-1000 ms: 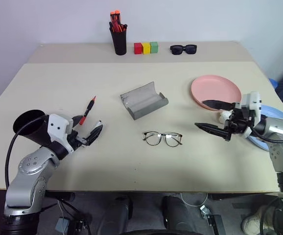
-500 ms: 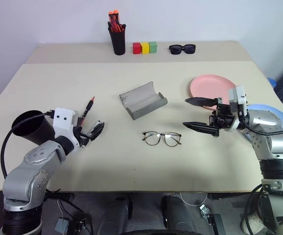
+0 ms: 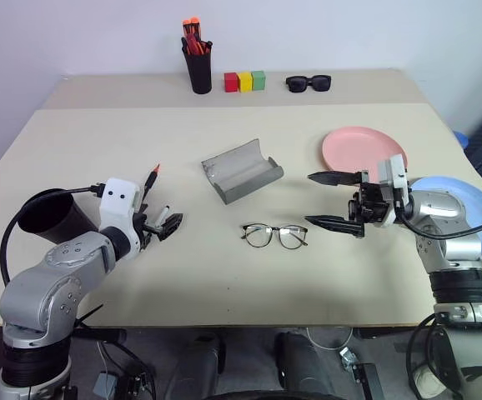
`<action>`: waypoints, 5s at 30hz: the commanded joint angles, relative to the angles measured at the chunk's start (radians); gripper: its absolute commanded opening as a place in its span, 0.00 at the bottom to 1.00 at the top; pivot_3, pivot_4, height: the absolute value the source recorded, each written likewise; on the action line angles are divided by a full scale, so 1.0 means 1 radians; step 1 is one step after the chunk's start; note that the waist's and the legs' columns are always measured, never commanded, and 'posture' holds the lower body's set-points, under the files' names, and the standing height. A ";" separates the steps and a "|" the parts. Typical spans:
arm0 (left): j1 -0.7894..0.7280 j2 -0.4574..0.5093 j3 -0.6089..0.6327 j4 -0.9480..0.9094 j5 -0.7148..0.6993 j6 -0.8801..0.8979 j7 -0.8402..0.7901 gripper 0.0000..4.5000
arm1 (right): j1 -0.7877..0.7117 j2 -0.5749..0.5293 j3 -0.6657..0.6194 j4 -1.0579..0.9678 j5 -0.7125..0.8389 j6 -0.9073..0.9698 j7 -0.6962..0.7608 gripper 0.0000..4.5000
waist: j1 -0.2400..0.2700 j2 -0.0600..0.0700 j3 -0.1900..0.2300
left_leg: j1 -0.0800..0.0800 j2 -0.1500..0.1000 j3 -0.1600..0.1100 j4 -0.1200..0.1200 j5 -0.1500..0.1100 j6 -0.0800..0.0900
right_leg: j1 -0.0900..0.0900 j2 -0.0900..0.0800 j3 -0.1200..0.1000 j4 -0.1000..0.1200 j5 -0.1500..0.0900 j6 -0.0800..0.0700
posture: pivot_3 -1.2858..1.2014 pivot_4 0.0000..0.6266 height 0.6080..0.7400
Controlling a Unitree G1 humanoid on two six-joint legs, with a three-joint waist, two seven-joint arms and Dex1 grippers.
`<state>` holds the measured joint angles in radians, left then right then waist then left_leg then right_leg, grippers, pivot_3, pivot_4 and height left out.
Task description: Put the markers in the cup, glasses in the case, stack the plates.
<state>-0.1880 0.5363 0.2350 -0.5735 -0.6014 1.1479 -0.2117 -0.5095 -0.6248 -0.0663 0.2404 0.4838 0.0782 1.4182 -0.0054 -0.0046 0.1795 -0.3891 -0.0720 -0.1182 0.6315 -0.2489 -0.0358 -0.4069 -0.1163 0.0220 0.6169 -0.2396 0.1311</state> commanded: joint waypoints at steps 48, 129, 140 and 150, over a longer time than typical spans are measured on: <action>-0.144 -0.130 0.007 0.027 0.099 0.275 0.036 0.01 | -0.016 -0.020 0.006 0.047 -0.043 -0.051 0.036 1.00 | -0.007 0.000 0.000 | 0.000 -0.001 0.000 0.000 0.001 -0.002 | 0.000 0.000 0.000 0.000 0.002 0.004 | 0.52 0.24 1.00; 0.161 -0.404 0.252 0.122 0.602 -1.153 0.468 0.01 | -0.119 0.139 0.035 0.248 0.028 -0.105 0.196 1.00 | -0.006 -0.001 0.000 | 0.000 0.000 0.000 0.001 0.001 -0.002 | 0.001 0.001 0.000 -0.001 0.004 0.004 | 0.52 0.24 1.00; 0.143 -0.380 0.243 0.193 0.633 -1.210 0.454 0.01 | -0.099 0.150 0.030 0.181 0.029 -0.058 0.189 1.00 | -0.005 -0.001 0.000 | 0.000 0.000 0.000 0.001 0.001 -0.002 | 0.001 0.001 0.000 -0.001 0.004 0.004 | 0.52 0.24 1.00; 0.135 -0.364 0.237 0.234 0.640 -1.241 0.456 0.01 | -0.096 0.161 0.022 0.163 0.041 -0.036 0.170 1.00 | -0.006 -0.001 0.000 | 0.000 0.000 0.000 0.001 0.001 -0.002 | 0.000 0.001 0.000 -0.001 0.004 0.004 | 0.52 0.24 1.00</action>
<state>-0.0470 0.1575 0.4724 -0.3220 0.0235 -0.0659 0.2426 -0.5996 -0.4711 -0.0249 0.4327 0.4976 0.0433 1.5884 -0.0111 -0.0055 0.1796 -0.3891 -0.0723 -0.1182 0.6321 -0.2477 -0.0379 -0.4065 -0.1157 0.0222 0.6161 -0.2360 0.1352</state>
